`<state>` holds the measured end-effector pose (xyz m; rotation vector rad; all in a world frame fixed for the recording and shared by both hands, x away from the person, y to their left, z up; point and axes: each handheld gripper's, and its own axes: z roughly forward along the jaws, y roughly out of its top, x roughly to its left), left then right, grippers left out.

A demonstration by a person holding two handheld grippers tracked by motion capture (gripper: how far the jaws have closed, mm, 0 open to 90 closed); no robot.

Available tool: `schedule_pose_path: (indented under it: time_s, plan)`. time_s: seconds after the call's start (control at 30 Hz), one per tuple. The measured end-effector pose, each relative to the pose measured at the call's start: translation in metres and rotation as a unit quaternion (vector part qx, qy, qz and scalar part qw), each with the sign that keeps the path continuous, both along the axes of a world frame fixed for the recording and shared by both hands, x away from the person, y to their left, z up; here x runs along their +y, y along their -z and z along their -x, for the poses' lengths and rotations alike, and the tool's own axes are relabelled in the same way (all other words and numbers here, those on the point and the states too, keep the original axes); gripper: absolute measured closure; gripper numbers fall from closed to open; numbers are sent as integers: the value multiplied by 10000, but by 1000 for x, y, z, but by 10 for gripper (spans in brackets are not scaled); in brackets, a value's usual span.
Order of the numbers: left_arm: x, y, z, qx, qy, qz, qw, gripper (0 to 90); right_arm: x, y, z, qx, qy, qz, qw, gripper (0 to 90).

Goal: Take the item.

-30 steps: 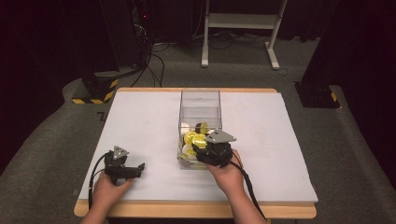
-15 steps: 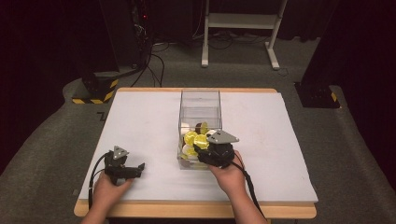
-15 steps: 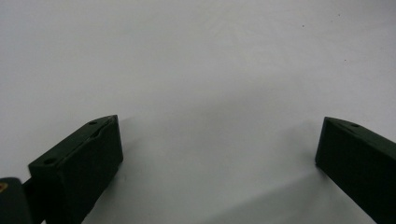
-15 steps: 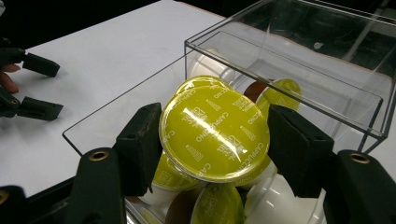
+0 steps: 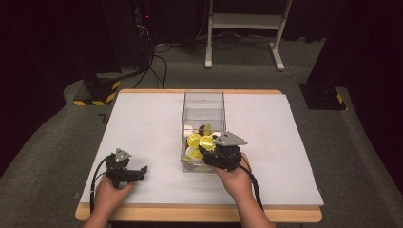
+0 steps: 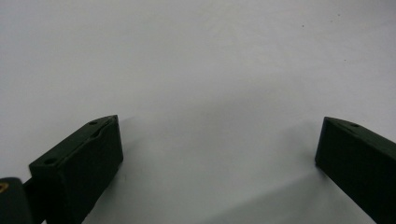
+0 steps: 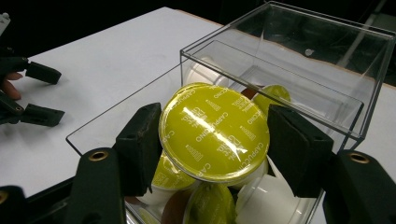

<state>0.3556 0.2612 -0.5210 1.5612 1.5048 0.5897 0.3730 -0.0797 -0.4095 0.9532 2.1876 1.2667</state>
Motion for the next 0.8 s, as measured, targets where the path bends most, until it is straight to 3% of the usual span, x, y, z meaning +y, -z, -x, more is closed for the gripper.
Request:
schedule_pose_path:
  time_s: [0.8]
  plan:
    - [0,0,0,0,-6,8,10000,10,-9,-5,4,-67,95,20,9999,381]
